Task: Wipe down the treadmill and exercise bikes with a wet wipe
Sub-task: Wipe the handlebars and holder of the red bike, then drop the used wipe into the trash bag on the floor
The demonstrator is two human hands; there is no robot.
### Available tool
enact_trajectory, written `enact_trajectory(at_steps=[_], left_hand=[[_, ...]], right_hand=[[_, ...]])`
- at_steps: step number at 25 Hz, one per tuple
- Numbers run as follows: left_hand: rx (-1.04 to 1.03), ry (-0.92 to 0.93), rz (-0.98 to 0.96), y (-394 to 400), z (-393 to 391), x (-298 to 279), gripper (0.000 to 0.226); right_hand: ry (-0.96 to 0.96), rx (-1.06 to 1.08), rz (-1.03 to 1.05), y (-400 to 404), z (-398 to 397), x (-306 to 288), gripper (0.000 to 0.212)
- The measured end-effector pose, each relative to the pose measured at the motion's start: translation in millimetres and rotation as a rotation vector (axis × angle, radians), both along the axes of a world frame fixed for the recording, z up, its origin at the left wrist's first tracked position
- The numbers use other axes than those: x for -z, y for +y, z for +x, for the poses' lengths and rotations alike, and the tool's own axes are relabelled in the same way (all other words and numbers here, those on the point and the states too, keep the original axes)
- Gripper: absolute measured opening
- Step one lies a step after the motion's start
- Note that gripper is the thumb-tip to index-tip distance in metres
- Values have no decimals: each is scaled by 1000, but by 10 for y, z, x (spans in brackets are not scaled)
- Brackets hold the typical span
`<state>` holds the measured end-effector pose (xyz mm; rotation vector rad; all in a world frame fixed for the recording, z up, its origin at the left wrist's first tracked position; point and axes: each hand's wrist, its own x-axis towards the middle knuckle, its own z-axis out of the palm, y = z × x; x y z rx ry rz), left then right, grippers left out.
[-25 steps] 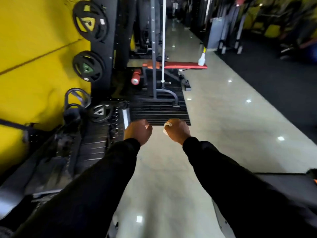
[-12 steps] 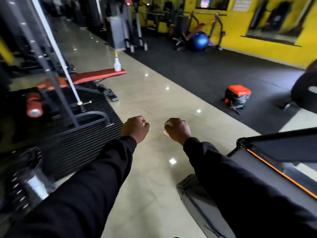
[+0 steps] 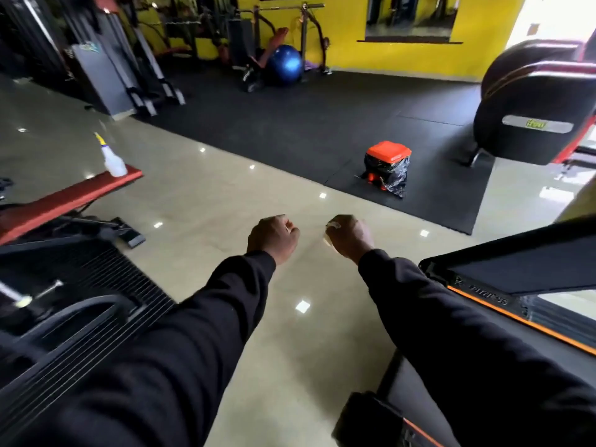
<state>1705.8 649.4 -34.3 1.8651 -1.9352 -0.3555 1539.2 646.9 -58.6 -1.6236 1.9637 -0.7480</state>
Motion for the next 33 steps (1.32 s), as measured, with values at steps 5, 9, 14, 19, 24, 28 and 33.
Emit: enact_trajectory(at_steps=[5,9,14,19,24,28,33], left_hand=[[129,10,-3,-1545,-578,20,19],[229,20,13,-2866,-1026,250,19],[317,16,51,-4729,-1616,312,18],[423,24,72,-6159,-2448,313,18],[434,-14,34,-7769,-3506,472,19],[445,-45,62,-8774,-4314,441,18],[451,-55,80,-10027,-5133,583,18]], right_hand=[[-30,131,6,-1275,-570,-52,18],[31,248,21,-2398,-1050,18,13],[76,345,30,-4038,-1522,47,21],[61,439,63,-5248,-2299,133,20],[21,449,89,-6767,-3301,533,22],[10,447,159,-7875,-4136,555,23],[67,419,177,-9154,-4974,543,15]])
